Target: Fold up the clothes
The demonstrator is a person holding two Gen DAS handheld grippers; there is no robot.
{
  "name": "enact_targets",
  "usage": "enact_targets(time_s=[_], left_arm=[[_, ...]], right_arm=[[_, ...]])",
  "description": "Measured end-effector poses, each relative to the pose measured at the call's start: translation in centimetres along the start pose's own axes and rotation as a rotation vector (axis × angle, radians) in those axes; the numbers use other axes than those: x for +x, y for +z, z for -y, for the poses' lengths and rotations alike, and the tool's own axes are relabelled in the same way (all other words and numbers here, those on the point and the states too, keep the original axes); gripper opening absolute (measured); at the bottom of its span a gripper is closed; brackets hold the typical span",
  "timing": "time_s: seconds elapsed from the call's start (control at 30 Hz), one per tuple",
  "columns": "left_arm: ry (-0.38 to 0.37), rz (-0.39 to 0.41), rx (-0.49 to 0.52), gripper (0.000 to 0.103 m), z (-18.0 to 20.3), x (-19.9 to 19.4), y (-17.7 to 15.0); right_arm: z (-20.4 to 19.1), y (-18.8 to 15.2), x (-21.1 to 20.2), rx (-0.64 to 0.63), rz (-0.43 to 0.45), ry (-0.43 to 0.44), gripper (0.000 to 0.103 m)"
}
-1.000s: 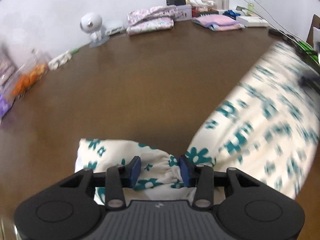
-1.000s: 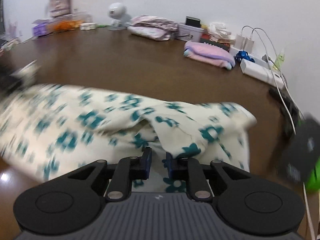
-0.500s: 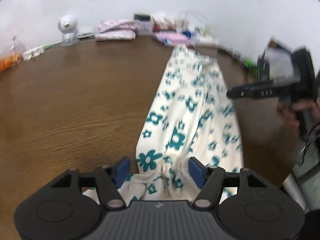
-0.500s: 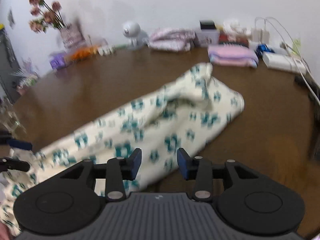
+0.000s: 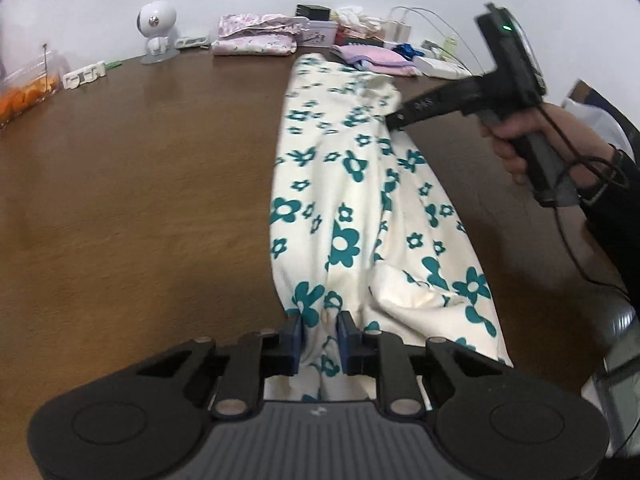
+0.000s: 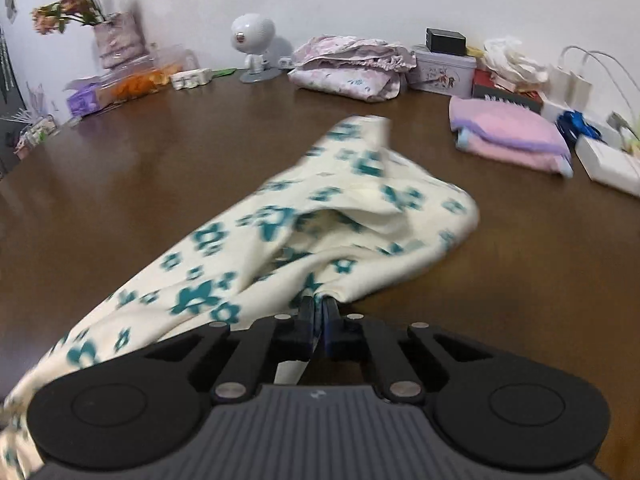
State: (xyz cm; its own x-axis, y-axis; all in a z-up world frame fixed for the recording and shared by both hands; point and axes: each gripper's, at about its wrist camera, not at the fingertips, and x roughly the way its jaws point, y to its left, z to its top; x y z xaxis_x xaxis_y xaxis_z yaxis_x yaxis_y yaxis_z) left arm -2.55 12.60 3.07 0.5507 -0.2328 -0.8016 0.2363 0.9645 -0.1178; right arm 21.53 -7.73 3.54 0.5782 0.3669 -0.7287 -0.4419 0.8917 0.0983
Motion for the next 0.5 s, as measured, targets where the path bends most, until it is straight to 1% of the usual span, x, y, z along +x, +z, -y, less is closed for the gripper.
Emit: enact_targets(time_s=[0.1, 0.17, 0.23, 0.27, 0.3, 0.33, 0.37, 0.4, 0.43, 0.5], left_arm=[[-0.004, 0.019, 0.007, 0.018, 1.1, 2.2, 2.7], [-0.004, 0.034, 0.01, 0.018, 1.9, 3.7, 4.0], [-0.026, 0.045, -0.026, 0.021, 2.1, 4.3, 4.5], [-0.044, 0.047, -0.036, 0.023, 2.1, 4.0, 4.3], [-0.062, 0.05, -0.043, 0.03, 2.0, 3.7, 4.1], [-0.083, 0.061, -0.038, 0.04, 1.8, 3.1, 3.6], [-0.106, 0.073, -0.03, 0.047, 1.6, 2.5, 3.1], [-0.131, 0.089, -0.016, 0.059, 1.3, 1.9, 2.4], [-0.146, 0.095, -0.01, 0.063, 1.0, 1.3, 1.7], [-0.16, 0.088, -0.017, 0.063, 0.4, 0.4, 0.3]], right_arm=[[1.8, 3.0, 2.3, 0.002, 0.001, -0.054, 0.004], [3.3, 4.6, 3.2, 0.027, -0.001, -0.073, 0.004], [4.4, 5.3, 2.9, 0.047, 0.005, -0.084, 0.005], [4.5, 5.2, 2.1, 0.047, 0.026, -0.095, 0.008], [4.5, 4.8, 0.7, 0.048, 0.049, -0.094, 0.01], [4.4, 4.1, -1.1, 0.051, 0.074, -0.082, 0.012], [4.3, 3.3, -2.8, 0.053, 0.099, -0.07, 0.017], [3.9, 2.3, -4.7, 0.056, 0.12, -0.053, 0.022], [3.3, 0.9, -6.4, 0.05, 0.129, -0.021, 0.022], [1.5, -2.4, -9.7, 0.022, 0.135, 0.06, 0.022]])
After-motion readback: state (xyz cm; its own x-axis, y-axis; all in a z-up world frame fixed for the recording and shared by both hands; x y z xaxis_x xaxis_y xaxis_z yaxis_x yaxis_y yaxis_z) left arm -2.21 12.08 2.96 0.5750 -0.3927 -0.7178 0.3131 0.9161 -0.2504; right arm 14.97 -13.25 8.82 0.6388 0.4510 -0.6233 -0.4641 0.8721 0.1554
